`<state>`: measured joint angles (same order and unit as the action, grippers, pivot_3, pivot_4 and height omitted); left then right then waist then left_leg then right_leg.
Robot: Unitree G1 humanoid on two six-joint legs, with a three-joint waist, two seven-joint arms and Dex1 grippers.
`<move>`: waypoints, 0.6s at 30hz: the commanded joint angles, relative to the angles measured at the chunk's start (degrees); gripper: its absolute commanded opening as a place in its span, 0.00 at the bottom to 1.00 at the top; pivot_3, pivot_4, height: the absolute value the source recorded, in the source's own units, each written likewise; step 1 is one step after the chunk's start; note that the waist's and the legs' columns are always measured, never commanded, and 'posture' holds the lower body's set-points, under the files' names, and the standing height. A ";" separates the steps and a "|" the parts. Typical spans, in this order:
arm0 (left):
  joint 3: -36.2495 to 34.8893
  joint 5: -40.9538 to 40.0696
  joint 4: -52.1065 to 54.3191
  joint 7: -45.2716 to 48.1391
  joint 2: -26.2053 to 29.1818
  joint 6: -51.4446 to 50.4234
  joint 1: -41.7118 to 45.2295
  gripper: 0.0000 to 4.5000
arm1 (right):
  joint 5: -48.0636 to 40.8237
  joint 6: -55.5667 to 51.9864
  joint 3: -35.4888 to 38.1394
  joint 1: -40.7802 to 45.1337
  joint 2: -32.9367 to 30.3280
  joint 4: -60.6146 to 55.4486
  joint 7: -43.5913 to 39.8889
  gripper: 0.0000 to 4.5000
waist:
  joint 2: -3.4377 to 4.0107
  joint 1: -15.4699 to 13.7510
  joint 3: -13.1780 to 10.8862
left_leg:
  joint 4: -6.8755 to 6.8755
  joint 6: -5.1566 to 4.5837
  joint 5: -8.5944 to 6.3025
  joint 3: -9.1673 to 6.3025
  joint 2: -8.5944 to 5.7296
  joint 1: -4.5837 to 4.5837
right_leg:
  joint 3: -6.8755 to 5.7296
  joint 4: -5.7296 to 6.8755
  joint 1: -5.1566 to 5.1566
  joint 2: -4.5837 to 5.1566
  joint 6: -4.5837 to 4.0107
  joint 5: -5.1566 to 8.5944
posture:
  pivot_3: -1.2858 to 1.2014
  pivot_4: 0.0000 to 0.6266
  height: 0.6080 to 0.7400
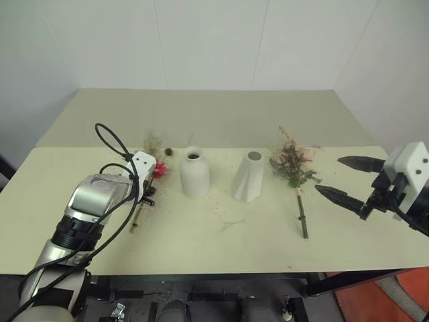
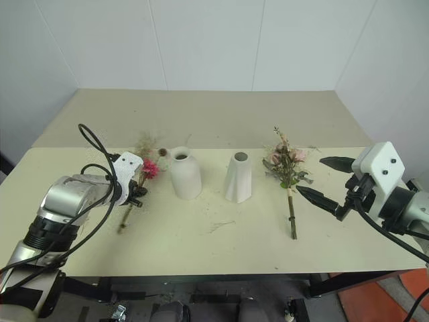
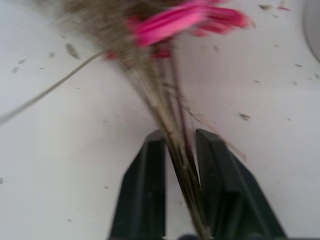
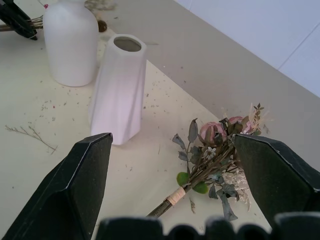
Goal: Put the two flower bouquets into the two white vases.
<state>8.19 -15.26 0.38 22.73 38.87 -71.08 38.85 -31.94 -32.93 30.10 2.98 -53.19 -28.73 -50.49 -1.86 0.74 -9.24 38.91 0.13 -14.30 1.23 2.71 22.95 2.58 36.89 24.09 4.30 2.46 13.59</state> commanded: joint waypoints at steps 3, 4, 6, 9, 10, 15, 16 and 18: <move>-5.19 2.48 1.80 -2.71 -0.20 4.84 -0.38 0.04 | -0.75 1.11 1.79 0.18 -0.35 -0.86 0.38 1.00 | 0.00 -0.06 0.00 | 0.00 0.00 0.00 0.00 -0.01 0.01 | 0.00 -0.01 0.00 0.02 0.00 0.00 | 0.52 0.24 1.00; -6.28 2.70 1.85 -3.28 -0.62 5.84 -0.44 0.04 | -0.78 1.10 1.63 0.26 -0.36 -0.76 0.37 1.00 | 0.00 -0.06 0.00 | 0.00 0.00 0.00 0.00 -0.01 0.01 | -0.01 -0.01 0.00 0.02 0.00 0.00 | 0.52 0.24 1.00; -8.74 2.92 1.83 -4.18 -1.39 8.47 -0.32 0.04 | -0.80 1.11 1.33 0.33 -0.32 -0.65 0.39 1.00 | 0.00 -0.07 0.00 | 0.01 0.00 0.00 0.00 -0.01 0.00 | -0.01 0.00 -0.01 0.02 0.00 0.00 | 0.52 0.24 1.00; -14.93 2.06 1.97 -6.15 -4.64 18.53 -0.06 0.04 | -0.81 1.09 1.05 0.39 -0.23 -0.66 0.49 1.00 | 0.00 -0.10 0.00 | 0.01 0.00 0.00 0.00 0.00 0.01 | -0.02 -0.01 -0.01 0.02 0.00 0.00 | 0.52 0.24 1.00; -16.82 1.44 2.05 -5.85 -6.03 24.11 -0.19 0.04 | -0.84 1.06 0.96 0.45 -0.20 -0.66 0.54 1.00 | 0.00 -0.13 0.00 | 0.01 0.00 0.00 0.00 -0.01 0.02 | -0.02 -0.02 -0.01 0.03 0.00 -0.01 | 0.52 0.24 1.00; -25.60 -10.87 1.61 3.26 -12.24 35.00 5.19 0.04 | -1.19 0.76 0.39 0.72 0.08 -1.39 1.32 1.00 | -0.01 -0.40 0.00 | 0.05 0.01 0.01 0.00 -0.02 0.05 | -0.04 -0.02 -0.03 0.07 0.00 -0.03 | 0.52 0.24 1.00; -26.01 -13.34 0.75 6.38 -12.64 35.48 6.53 0.04 | -1.27 0.74 0.30 0.74 0.17 -1.59 1.54 1.00 | -0.01 -0.48 0.00 | 0.07 0.01 0.01 0.00 -0.02 0.07 | -0.06 -0.02 -0.03 0.06 0.01 -0.03 | 0.52 0.24 1.00; -26.43 -17.64 -0.71 11.69 -13.21 35.80 8.62 0.04 | -1.51 0.62 0.34 0.64 0.37 -2.04 1.91 1.00 | -0.01 -0.48 0.00 | 0.07 0.01 0.00 -0.01 -0.03 0.06 | -0.06 -0.03 -0.04 0.06 0.01 -0.03 | 0.52 0.24 1.00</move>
<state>-16.95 -28.96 -0.34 30.11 25.82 -37.06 45.82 -32.79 -32.93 29.67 3.16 -52.76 -29.14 -49.42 -1.86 0.26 -9.24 38.98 0.14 -14.30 1.23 2.68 22.99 2.52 36.85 24.05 4.36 2.47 13.56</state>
